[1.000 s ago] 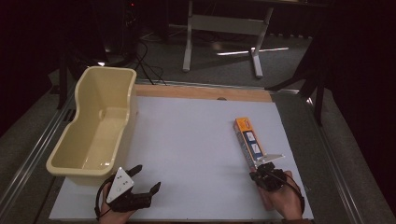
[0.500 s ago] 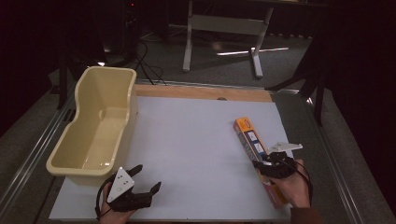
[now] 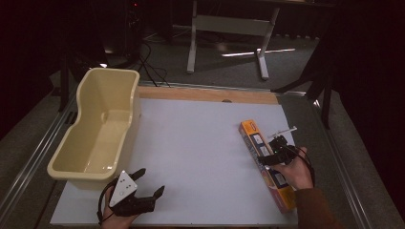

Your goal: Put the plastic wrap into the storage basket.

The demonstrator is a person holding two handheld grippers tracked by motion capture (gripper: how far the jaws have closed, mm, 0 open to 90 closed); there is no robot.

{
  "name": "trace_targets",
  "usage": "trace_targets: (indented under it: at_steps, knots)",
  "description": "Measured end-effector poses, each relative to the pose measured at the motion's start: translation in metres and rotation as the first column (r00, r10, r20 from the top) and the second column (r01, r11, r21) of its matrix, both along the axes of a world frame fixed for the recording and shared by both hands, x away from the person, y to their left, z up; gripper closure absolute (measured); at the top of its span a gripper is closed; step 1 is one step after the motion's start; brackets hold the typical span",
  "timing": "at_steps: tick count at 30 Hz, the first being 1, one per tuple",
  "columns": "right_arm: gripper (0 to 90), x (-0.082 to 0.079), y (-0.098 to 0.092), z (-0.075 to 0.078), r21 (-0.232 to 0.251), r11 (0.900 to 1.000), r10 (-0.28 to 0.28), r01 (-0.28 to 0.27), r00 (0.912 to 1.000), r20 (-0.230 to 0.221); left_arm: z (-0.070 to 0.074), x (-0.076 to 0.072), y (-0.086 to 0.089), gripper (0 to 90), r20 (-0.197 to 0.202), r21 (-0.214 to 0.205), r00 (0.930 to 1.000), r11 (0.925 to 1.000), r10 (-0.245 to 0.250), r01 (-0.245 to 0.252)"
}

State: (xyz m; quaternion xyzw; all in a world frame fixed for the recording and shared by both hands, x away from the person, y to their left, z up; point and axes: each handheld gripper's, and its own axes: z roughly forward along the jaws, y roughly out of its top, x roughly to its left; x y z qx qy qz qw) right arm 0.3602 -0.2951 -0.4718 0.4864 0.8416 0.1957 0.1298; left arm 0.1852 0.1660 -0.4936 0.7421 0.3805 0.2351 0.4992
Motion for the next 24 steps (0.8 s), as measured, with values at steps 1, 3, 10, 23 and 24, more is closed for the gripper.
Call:
trace_targets:
  at_steps: [1,3,10,23,24]
  knots:
    - [24.2,0.004,0.000,-0.002,-0.015,0.9999,0.005,-0.005,0.9998,-0.021,0.000,0.000,0.000,16.2,0.000,0.000,1.0000,1.0000,0.000,0.000]
    - [24.5,0.008,0.003,-0.004,-0.027,0.9995,0.014,-0.016,0.9981,-0.060,0.000,0.000,0.000,16.3,-0.001,0.000,1.0000,1.0000,0.000,0.000]
    - [30.9,0.021,0.016,-0.016,-0.122,0.9917,0.016,-0.041,0.9785,-0.206,0.000,0.000,0.000,16.3,-0.005,0.000,1.0000,1.0000,0.001,-0.001]
    - [39.3,0.032,0.017,-0.016,-0.122,0.9880,-0.130,0.095,0.9391,-0.318,0.000,0.000,0.000,16.3,-0.008,-0.002,1.0000,1.0000,0.001,-0.001]
    - [39.4,0.032,0.015,-0.016,-0.112,0.9887,-0.131,0.100,0.9393,-0.317,0.000,0.000,0.000,16.3,-0.008,-0.003,1.0000,1.0000,0.001,-0.001]
